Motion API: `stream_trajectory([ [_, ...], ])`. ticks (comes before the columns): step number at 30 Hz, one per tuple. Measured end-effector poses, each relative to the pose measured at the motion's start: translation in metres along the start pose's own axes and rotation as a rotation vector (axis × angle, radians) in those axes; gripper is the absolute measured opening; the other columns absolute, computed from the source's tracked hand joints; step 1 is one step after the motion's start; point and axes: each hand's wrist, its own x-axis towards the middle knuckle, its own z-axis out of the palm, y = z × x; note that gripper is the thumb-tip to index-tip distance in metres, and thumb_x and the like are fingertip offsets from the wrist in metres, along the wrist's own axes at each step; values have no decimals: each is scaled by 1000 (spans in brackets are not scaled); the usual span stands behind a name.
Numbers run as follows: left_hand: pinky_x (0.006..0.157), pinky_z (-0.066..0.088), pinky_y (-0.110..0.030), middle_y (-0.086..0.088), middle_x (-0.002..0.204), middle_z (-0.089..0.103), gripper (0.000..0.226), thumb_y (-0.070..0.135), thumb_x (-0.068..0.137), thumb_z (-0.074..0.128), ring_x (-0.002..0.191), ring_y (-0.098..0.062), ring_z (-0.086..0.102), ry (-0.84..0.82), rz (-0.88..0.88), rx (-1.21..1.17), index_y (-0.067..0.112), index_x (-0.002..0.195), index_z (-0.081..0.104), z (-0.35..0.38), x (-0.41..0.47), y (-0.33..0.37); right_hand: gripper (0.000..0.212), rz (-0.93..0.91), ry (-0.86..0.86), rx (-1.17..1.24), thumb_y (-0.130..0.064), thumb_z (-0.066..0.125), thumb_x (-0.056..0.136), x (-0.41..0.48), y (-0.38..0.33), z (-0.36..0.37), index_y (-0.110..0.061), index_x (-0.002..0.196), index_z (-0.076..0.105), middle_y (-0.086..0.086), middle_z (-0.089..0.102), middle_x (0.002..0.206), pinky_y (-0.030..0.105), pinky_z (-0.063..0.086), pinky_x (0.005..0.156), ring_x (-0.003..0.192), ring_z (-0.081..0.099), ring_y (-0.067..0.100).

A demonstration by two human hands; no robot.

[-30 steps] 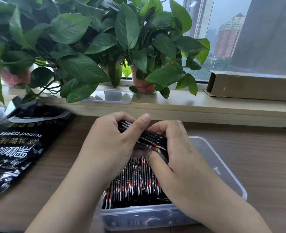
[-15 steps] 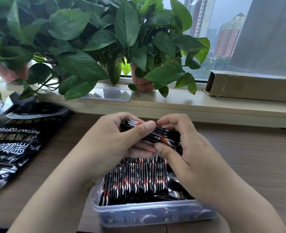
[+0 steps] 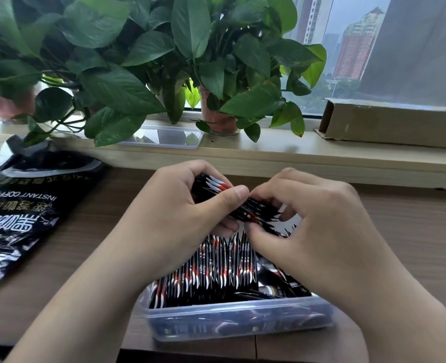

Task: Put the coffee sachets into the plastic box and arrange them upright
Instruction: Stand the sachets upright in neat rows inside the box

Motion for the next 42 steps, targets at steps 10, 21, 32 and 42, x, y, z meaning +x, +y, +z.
stream_trajectory([
  [10,71,59,-32,11,85,76,17,20,86,61,76,-12,72,136,294,245,28,95,72,-18,8,-3,4,499,16,191,-27,76,64,-6,27,-27,-25,66,74,-12,70,58,13,45,47,52,63,3],
  [21,107,39,-34,9,133,61,55,23,80,37,127,-13,49,-917,608,1078,24,129,63,9,36,-25,4,723,24,305,-26,76,66,-7,38,-18,-23,66,75,-6,70,58,21,46,50,53,64,8],
  [32,105,41,-37,8,127,55,52,38,78,34,122,-12,43,-916,591,1136,37,124,60,-4,34,-38,16,677,-58,27,-36,71,61,-6,29,-6,-21,68,71,-3,70,62,38,59,62,64,67,15],
  [42,83,26,-5,19,120,31,56,51,74,18,113,3,24,-776,464,1085,54,120,50,0,33,-46,18,686,-191,6,-36,77,62,-6,9,-21,-19,66,72,-2,69,57,26,53,44,49,65,13],
])
